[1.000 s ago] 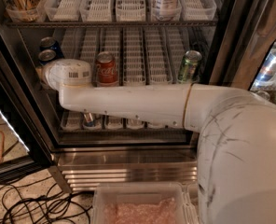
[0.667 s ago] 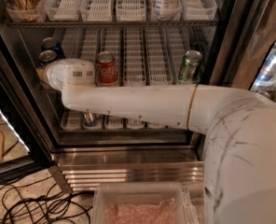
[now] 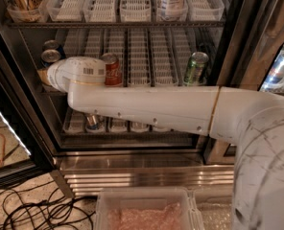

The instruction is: Pick pepsi can from middle shelf of fridge

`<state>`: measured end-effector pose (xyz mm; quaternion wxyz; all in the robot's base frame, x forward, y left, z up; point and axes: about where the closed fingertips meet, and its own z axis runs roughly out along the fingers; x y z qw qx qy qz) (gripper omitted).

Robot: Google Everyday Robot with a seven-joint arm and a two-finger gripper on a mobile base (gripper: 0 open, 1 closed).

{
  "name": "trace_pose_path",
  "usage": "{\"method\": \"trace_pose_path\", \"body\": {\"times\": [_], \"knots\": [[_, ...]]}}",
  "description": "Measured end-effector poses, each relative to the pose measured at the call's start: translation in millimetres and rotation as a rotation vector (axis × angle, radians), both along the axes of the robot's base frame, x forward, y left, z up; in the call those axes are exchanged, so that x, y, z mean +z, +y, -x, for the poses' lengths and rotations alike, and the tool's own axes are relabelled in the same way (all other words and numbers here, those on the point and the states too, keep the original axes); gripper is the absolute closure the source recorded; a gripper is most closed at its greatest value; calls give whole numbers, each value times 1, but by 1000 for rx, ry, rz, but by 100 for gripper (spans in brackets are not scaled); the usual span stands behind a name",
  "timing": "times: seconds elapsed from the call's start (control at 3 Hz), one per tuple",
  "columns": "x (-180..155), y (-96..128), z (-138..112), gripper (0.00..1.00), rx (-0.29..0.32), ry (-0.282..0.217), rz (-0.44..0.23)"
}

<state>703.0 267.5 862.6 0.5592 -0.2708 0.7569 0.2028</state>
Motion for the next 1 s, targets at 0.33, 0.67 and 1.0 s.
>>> {"method": "trace_pose_path", "body": {"times": [0.33, 0.67, 1.0], "knots": [[0, -3, 6, 100, 14, -3, 16], [2, -7, 10, 100, 21, -9, 31], [8, -9, 13, 100, 32, -21, 40]]}}
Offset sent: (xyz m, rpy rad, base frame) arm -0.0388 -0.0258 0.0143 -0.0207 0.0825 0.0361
